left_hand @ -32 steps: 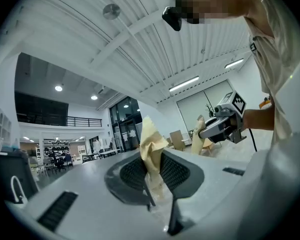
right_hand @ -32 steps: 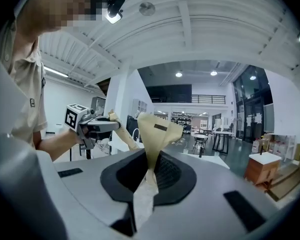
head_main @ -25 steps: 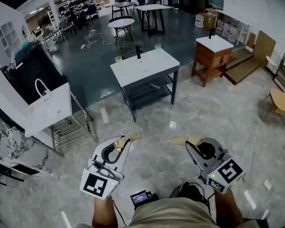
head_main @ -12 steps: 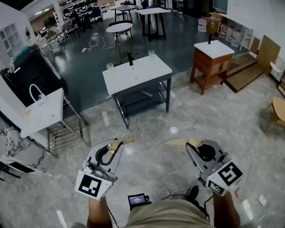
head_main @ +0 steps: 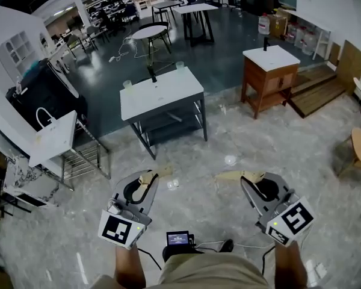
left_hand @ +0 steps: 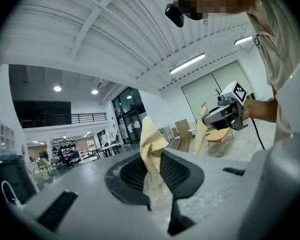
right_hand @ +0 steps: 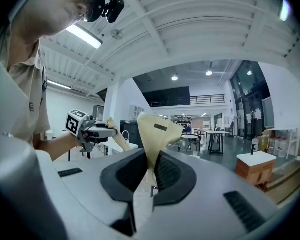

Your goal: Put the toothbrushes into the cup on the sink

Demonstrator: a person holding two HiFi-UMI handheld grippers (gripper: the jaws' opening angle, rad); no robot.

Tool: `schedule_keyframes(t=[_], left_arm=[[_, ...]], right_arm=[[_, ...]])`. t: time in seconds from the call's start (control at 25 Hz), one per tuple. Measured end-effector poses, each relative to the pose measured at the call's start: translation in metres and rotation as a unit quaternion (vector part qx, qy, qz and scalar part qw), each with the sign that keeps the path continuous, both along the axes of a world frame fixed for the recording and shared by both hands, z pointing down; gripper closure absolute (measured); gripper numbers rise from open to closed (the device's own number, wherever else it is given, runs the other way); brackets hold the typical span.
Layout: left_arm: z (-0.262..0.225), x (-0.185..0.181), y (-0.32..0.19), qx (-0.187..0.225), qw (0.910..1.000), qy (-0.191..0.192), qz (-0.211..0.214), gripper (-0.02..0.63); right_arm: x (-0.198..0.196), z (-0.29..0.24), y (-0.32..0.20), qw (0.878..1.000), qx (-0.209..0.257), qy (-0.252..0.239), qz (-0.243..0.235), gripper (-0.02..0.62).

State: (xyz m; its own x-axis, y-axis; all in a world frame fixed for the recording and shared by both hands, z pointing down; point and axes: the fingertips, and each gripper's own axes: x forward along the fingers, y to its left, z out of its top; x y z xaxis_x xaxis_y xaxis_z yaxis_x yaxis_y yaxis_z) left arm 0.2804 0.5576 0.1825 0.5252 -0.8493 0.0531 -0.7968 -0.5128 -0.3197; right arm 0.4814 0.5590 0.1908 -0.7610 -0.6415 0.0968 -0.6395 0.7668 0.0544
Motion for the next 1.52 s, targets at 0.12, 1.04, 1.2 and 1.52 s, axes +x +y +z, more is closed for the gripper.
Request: schedule_keyframes(t=[0.12, 1.04, 1.2, 1.52], left_arm=[[-0.009, 0.035, -0.01, -0.002, 0.9999, -0.011, -0.003, 0.545], [0.001, -0.006, -0.219, 0.007, 0.9998, 0.012, -0.011, 0.545], [0.001, -0.039, -0.276, 0.013, 0.9997, 0.019, -0.008, 0.545], [-0.004, -0.101, -0.345, 0.026, 0.9987, 0.044, -0.004, 0.545]], right_arm=[[0.031, -0.008, -0.014, 1.0, 0.004, -0.011, -0.008, 0.566], [-0.006, 0.014, -0.242, 1.0, -0.014, -0.009, -0.002, 0.566], [-0.036, 0.013, -0.299, 1.0, -0.014, -0.005, 0.005, 0.566], [-0.093, 0.001, -0.369, 1.0, -0.01, 0.018, 0.015, 0.566]])
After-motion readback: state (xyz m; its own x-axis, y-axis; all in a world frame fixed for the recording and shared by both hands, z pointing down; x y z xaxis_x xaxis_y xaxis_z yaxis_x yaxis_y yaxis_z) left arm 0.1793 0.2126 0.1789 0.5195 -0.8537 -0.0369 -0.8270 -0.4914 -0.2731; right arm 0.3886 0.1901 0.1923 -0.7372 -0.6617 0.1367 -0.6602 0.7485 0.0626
